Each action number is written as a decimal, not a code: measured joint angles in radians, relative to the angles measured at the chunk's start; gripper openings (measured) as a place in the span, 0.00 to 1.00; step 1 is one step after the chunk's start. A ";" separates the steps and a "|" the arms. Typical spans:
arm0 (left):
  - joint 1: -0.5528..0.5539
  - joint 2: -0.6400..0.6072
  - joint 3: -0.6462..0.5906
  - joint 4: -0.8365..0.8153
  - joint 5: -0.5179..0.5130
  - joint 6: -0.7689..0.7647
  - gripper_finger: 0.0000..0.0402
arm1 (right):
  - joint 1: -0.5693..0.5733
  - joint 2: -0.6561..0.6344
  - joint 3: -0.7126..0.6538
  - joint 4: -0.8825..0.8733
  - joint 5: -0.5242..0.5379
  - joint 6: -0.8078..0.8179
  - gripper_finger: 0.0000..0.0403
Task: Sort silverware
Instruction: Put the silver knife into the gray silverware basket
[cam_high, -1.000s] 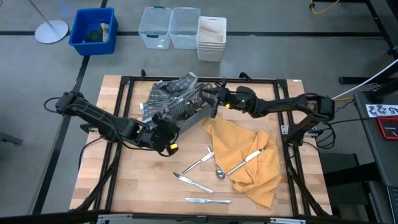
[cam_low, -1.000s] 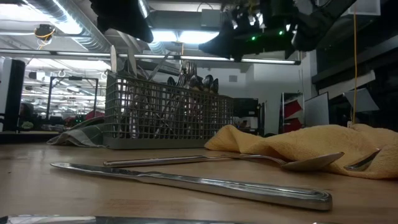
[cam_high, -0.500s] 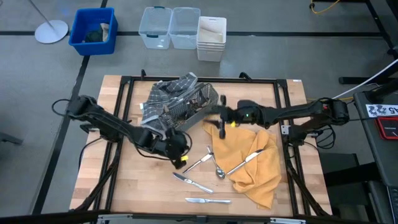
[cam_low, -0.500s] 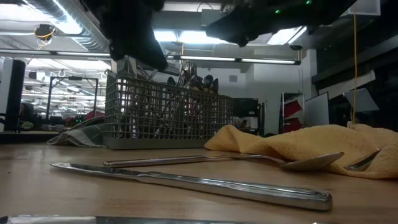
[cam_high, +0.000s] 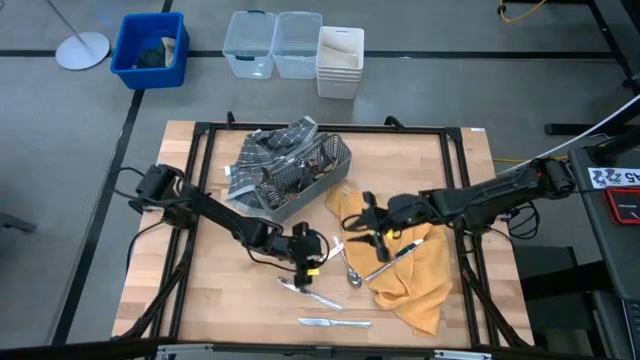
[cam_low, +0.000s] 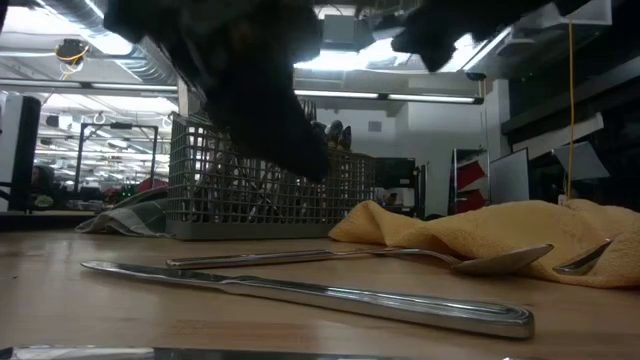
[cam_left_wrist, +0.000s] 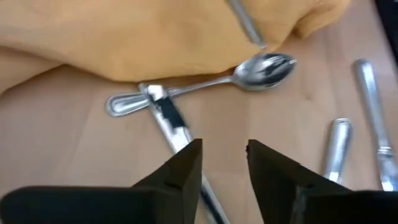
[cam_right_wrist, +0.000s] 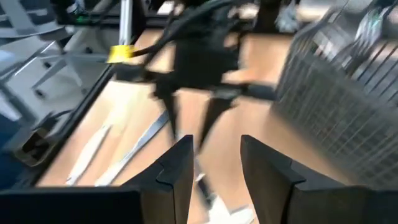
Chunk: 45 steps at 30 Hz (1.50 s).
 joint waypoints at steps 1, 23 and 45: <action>0.006 0.008 0.000 -0.001 0.000 -0.002 0.31 | 0.014 -0.008 0.000 -0.028 0.000 0.028 0.33; 0.003 0.177 0.090 -0.068 -0.020 0.074 0.33 | 0.105 -0.015 0.000 -0.253 0.012 0.207 0.33; 0.003 0.147 0.091 -0.266 -0.053 0.053 0.33 | 0.105 -0.015 0.000 -0.279 0.012 0.207 0.33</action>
